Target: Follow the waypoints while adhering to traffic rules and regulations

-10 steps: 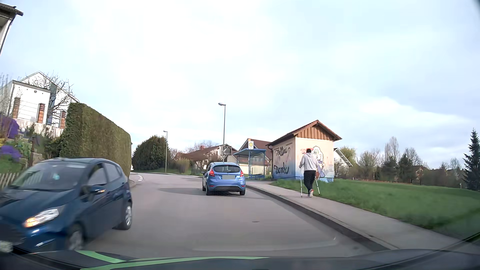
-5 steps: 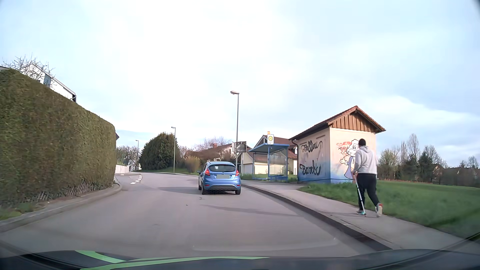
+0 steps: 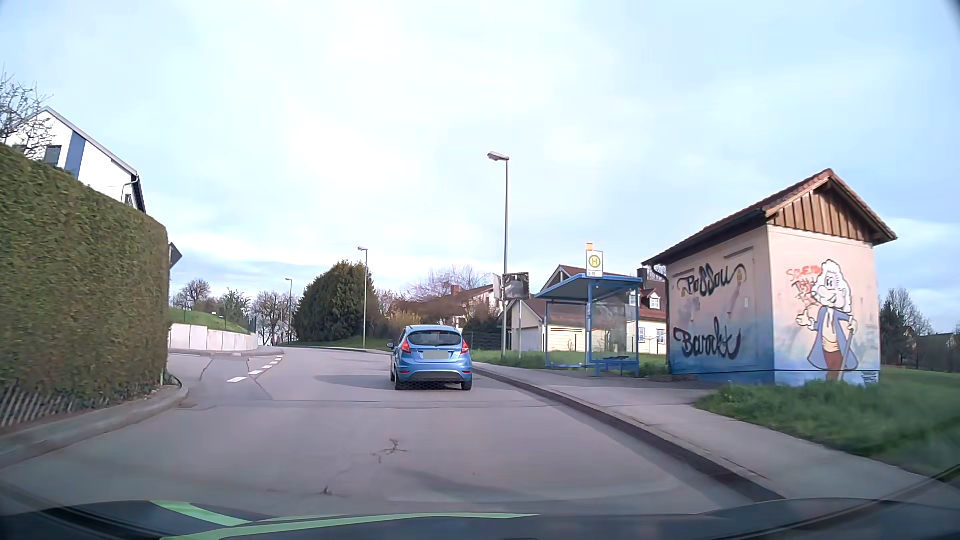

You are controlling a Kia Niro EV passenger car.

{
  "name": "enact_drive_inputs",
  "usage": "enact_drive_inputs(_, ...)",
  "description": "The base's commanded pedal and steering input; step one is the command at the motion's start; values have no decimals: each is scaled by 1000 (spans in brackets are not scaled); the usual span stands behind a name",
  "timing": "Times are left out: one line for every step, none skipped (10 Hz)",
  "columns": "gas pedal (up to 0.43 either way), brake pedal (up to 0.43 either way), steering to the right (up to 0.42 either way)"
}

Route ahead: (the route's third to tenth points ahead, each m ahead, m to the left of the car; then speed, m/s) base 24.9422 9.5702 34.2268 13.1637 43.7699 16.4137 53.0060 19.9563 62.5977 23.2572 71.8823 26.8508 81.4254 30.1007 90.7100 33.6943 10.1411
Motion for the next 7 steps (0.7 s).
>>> enact_drive_inputs(248,0,-43)
enact_drive_inputs(248,0,-44)
enact_drive_inputs(248,0,-46)
enact_drive_inputs(248,0,-47)
enact_drive_inputs(248,0,-47)
enact_drive_inputs(248,0,-48)
enact_drive_inputs(248,0,-51)
